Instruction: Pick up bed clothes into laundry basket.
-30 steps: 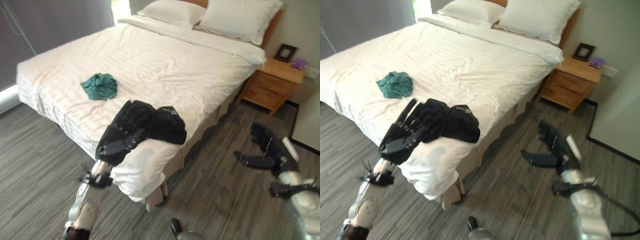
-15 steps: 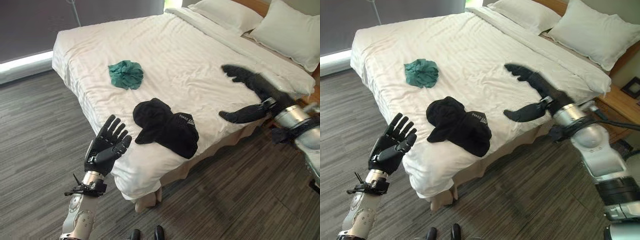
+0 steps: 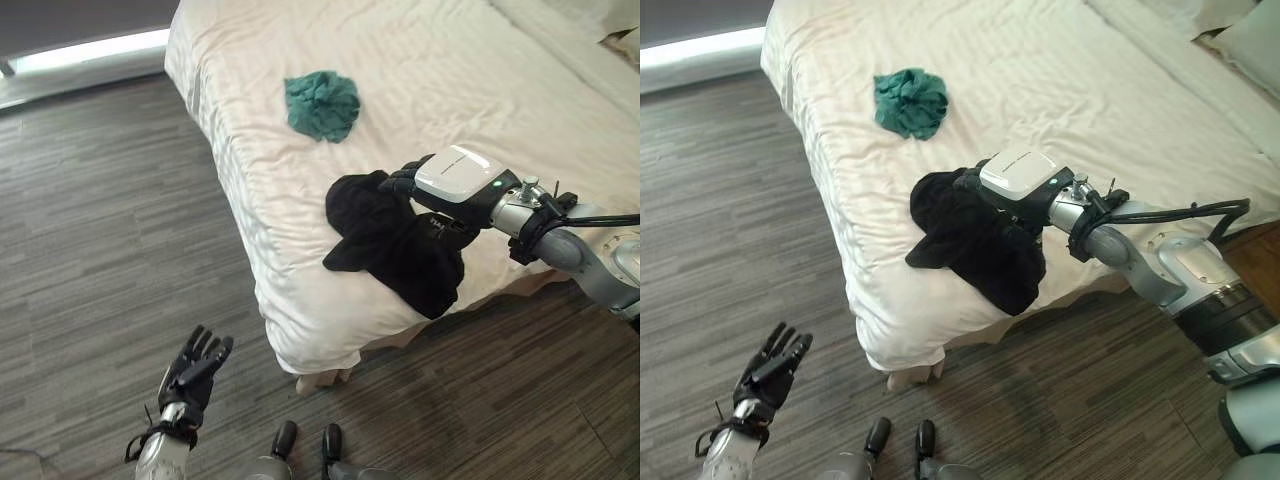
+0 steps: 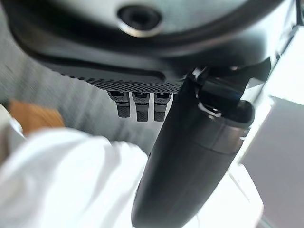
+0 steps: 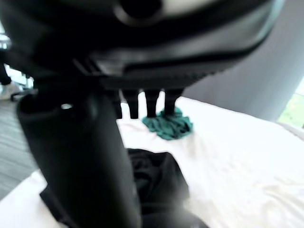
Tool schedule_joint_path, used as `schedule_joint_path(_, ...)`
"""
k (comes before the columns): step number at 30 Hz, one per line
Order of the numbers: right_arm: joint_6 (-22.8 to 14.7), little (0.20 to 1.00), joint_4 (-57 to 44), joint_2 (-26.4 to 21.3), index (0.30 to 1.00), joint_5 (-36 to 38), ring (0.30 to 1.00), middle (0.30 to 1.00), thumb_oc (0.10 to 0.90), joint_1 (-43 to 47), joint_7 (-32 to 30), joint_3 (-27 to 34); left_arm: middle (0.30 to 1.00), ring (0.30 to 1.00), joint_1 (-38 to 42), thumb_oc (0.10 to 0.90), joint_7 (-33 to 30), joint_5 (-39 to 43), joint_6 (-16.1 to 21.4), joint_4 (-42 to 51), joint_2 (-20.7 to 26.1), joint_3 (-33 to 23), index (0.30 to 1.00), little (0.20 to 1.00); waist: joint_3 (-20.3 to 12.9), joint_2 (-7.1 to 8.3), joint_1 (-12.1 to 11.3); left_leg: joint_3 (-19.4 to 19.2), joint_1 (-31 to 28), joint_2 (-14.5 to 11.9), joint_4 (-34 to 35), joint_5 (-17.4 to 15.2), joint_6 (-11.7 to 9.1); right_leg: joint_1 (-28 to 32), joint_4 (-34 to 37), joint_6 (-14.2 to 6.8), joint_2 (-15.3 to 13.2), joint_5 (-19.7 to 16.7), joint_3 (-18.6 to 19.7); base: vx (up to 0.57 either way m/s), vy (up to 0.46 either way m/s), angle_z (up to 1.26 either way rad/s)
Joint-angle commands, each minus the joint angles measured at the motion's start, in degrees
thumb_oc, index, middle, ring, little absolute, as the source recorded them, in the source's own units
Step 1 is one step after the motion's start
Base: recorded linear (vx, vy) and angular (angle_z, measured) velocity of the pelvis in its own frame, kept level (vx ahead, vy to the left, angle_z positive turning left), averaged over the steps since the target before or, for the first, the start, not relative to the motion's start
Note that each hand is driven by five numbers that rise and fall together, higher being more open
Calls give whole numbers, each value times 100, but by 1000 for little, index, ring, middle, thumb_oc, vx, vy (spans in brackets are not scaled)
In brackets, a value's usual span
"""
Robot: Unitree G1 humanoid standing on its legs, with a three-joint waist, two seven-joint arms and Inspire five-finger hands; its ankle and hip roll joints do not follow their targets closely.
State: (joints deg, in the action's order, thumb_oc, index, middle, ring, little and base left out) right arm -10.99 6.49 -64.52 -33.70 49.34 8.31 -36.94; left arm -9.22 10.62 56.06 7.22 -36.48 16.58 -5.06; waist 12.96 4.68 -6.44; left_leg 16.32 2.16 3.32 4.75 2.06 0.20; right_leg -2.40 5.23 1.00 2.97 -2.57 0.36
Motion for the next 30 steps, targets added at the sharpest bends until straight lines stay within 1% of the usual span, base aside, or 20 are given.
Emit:
schedule_joint_path(1,398,900,154,-15,900,-373,900,900,800,1001,-547,257,900,900,221,800,272,-9,138,141,243,-95,900,900,-318,48,-54,14,363,-140,25,275,-336,-68,-23,-523,-406,-166,-111,-78,25,-2)
schedule_joint_path(2,475,900,257,129,900,-562,900,900,800,1155,-581,192,900,900,242,800,251,-119,79,-324,213,-175,900,900,-257,34,-62,-41,483,-138,25,296,-340,-211,-23,-523,-406,-205,-89,-46,23,1)
schedule_joint_path(6,527,900,231,380,900,-639,900,900,800,1307,-534,110,900,900,313,800,171,-391,22,-1261,149,-320,900,900,-132,37,-72,-131,645,-145,25,314,-342,-402,-23,-517,-376,-242,-9,-35,24,-3)
schedule_joint_path(8,564,900,252,384,900,-705,900,900,800,1411,-552,37,900,900,368,800,149,-693,10,-1799,170,-346,900,900,-79,56,-63,-182,720,-148,25,327,-341,-499,-23,-521,-370,-263,46,-23,29,-10)
schedule_joint_path(10,586,900,282,364,900,-754,900,900,800,1493,-561,-25,900,900,395,800,154,-773,-15,-1971,181,-371,900,900,-61,61,-57,-206,741,-151,25,324,-343,-531,-23,-519,-367,-269,71,-16,27,-19)
schedule_joint_path(11,637,900,342,279,900,-901,900,900,800,1627,-525,-147,900,900,392,800,155,-870,-62,-2382,183,-476,900,900,-31,77,-36,-239,772,-146,25,321,-345,-581,-23,-518,-362,-271,111,0,23,-13)
schedule_joint_path(12,639,900,349,283,900,-902,900,900,800,1646,-527,-163,900,900,402,800,163,-871,-58,-2397,179,-482,900,900,-31,75,-36,-245,775,-147,25,321,-344,-587,-23,-518,-362,-272,117,-4,27,-8)
schedule_joint_path(14,654,900,333,132,900,-1011,900,900,800,1734,-567,-192,900,900,415,800,127,-996,-67,-2775,160,-646,900,900,-9,100,-7,-312,817,-155,25,310,-342,-644,-23,-522,-364,-286,176,3,18,-18)
schedule_joint_path(17,643,900,313,-48,900,-924,900,900,800,1785,-524,-216,900,900,416,800,115,-1083,-60,-2977,139,-726,900,900,13,121,34,-380,835,-155,25,299,-338,-688,-23,-527,-356,-302,242,1,21,-17)
schedule_joint_path(20,635,900,405,-180,900,-860,900,900,800,1736,-569,-226,900,900,449,800,116,-1119,-14,-2976,121,-704,900,900,42,133,66,-427,856,-158,25,281,-333,-732,-23,-531,-355,-315,290,-5,3,-1)
schedule_joint_path(25,585,900,536,-150,900,-661,900,900,800,1693,-626,-263,900,900,545,800,96,-1005,61,-2869,115,-663,900,900,107,126,74,-469,906,-157,25,301,-330,-811,-23,-530,-341,-342,338,-29,-7,-16)
schedule_joint_path(26,529,900,594,-73,900,-559,900,900,800,1724,-664,-360,900,900,583,800,88,-910,118,-2755,126,-619,900,900,182,127,63,-470,952,-146,25,326,-322,-884,-23,-528,-321,-378,385,-42,-9,-6)
schedule_joint_path(27,526,900,605,-70,900,-555,900,900,800,1743,-668,-378,900,900,583,800,85,-908,117,-2753,121,-621,900,900,180,125,61,-475,956,-146,25,327,-322,-890,-23,-528,-320,-381,391,-124,-26,-10)
schedule_joint_path(28,463,900,624,-42,900,-419,900,900,800,1902,-668,-562,900,900,615,800,75,-789,181,-2614,137,-589,900,900,285,118,34,-492,1112,-136,25,385,-329,-1061,-23,-529,-300,-438,431,-84,-17,-13)
schedule_joint_path(30,458,900,671,-16,900,-420,900,900,800,1951,-671,-636,900,900,624,800,73,-767,190,-2618,136,-572,900,900,312,116,21,-495,1184,-142,25,407,-335,-1131,-23,-531,-296,-461,435,-71,-17,-17)
